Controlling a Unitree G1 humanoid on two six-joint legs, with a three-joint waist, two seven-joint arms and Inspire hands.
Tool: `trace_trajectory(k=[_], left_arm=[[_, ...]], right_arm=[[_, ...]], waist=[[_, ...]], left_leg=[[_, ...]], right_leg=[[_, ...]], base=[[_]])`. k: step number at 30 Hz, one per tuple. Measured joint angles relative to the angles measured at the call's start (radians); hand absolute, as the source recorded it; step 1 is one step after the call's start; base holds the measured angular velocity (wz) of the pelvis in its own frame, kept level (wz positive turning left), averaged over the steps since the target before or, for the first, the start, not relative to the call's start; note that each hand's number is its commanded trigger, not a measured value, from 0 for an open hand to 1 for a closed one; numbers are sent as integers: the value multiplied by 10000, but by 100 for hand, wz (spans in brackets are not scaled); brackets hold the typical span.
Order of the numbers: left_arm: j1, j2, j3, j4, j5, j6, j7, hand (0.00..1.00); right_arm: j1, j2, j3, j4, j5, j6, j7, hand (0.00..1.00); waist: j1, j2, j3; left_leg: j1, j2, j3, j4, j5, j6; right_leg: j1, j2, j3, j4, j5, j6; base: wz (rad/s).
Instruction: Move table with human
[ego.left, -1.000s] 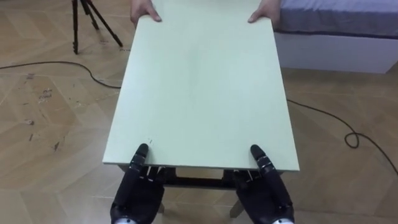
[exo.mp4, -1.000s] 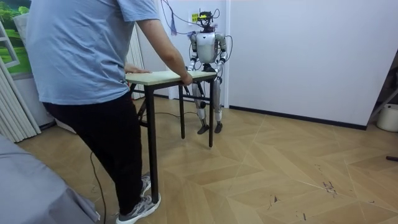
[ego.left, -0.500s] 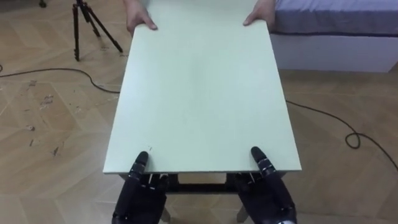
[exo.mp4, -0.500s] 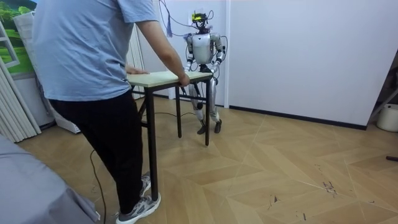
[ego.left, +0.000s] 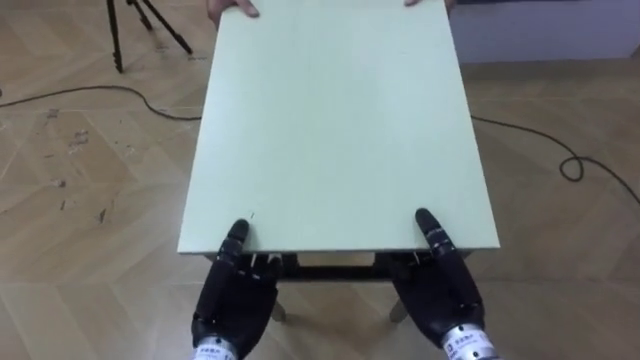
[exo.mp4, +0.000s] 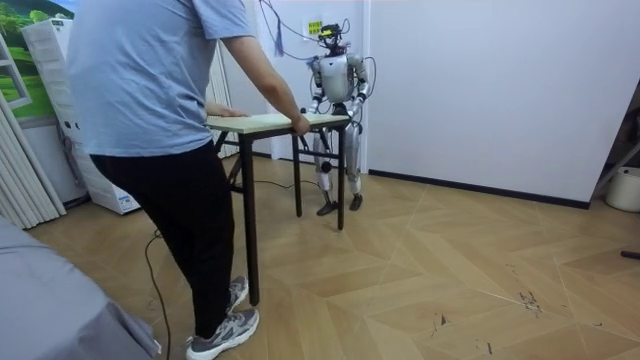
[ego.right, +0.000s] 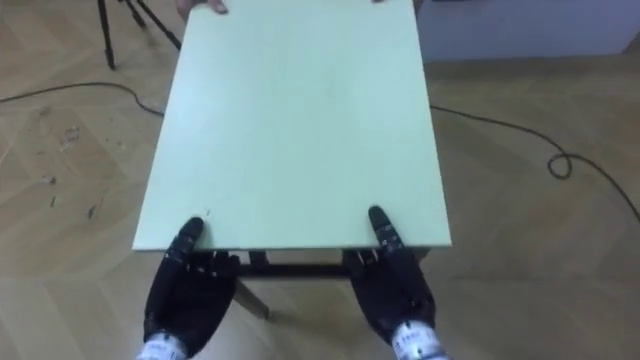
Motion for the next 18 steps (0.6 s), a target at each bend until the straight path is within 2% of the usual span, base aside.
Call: trace_trajectory(k=[1,2,3,4,5,6,7,8,9,10,11,12,13,15,16,17,18], left_arm=[[17,7,4,34,11,0,-4,100],[1,50,-57,54,34,70,3,100],[2,76,-94,71,66,142,6,100],[34,111,-168,77,181,311,20,100],[41,191,-284,43,267,383,21,100],[60,248,-314,22,276,386,15,100],[73,327,-311,13,285,413,-20,100],[102,345,-284,-3,291,411,-74,100],[142,352,-203,-45,324,402,-180,100],[158,365,-140,-105,347,405,-196,100],[166,353,-61,-196,388,411,-203,100],[209,289,-54,-208,438,412,-203,100],[269,298,-67,-266,498,427,-204,100],[436,302,-54,-371,622,434,-275,100],[450,340,-46,-399,674,434,-360,100],[423,482,-25,-537,701,419,-390,100],[418,594,-25,-628,713,402,-407,100]], right_arm=[[28,28,-62,31,-22,81,10,100],[284,85,-173,-24,-47,131,103,100],[484,103,-261,-79,-47,179,189,100],[853,180,-458,-149,-39,256,332,100],[1115,210,-553,-280,-20,239,370,100],[1166,197,-555,-305,-2,234,375,100],[1171,178,-541,-308,-1,235,379,100],[1174,173,-493,-316,38,226,378,100],[1159,169,-356,-336,159,158,379,100],[1150,166,-285,-373,214,133,379,100],[1126,135,-143,-430,287,31,378,100],[1104,133,-102,-429,314,-17,377,100],[1112,98,-86,-430,305,-20,384,100],[1159,101,-98,-428,297,-3,397,100],[1159,107,-99,-436,287,-4,398,100],[1110,142,-60,-453,286,-32,398,100],[1081,141,-41,-453,295,-52,398,100]], waist=[[-63,-2,-15],[-212,-45,-33],[-285,-98,-58],[-431,-160,-95],[-399,-212,-124],[-369,-246,-141],[-299,-274,-155],[-275,-353,-158],[-168,-530,-184],[-99,-649,-178],[-18,-810,-139],[90,-767,-94],[90,-725,-94],[136,-844,-44],[218,-935,-24],[264,-1185,41],[304,-1332,87]], left_leg=[[-88,-34,3,-68,159,109],[-203,-21,237,-114,397,231],[-213,-32,411,-145,500,283],[-248,-69,698,-218,705,391],[-328,-108,1005,-313,892,491],[-374,-164,1075,-377,993,535],[-514,-271,1098,-426,1156,611],[-706,-383,1094,-431,1285,671],[-942,-491,1167,-419,1409,682],[-1041,-559,1202,-402,1462,669],[-1279,-583,1289,-254,1564,614],[-1464,-497,1223,-141,1702,567],[-1497,-454,1199,-195,1791,551],[-1514,-394,1183,-420,1983,510],[-1633,-361,1203,-477,2074,519],[-1842,-352,1267,-424,2145,550],[-1959,-347,1349,-379,2171,568]], right_leg=[[3,-31,258,-138,210,315],[-63,-293,634,360,55,625],[-89,-587,700,1055,-364,684],[-53,-1256,779,2681,-1169,749],[66,-1842,931,4167,-1637,920],[167,-2059,1066,4674,-1768,962],[632,-2451,1316,5385,-1910,1033],[1286,-2751,1425,5654,-1898,1099],[2034,-2988,1607,5677,-1651,1086],[2407,-3047,1651,5528,-1389,1063],[3037,-3040,1683,4890,-1433,1278],[3121,-2744,1583,4427,-1599,1435],[3119,-2633,1612,4329,-1569,1390],[3104,-2483,1768,4087,-1657,1514],[3105,-2456,1839,3843,-1891,1666],[3095,-2502,1859,3571,-2313,1714],[3075,-2541,1856,3448,-2516,1744]], base=[[42],[57],[85],[72],[56],[11],[0],[-7],[-7],[-18],[-15],[-6],[0],[-5],[-12],[-13],[-14]])
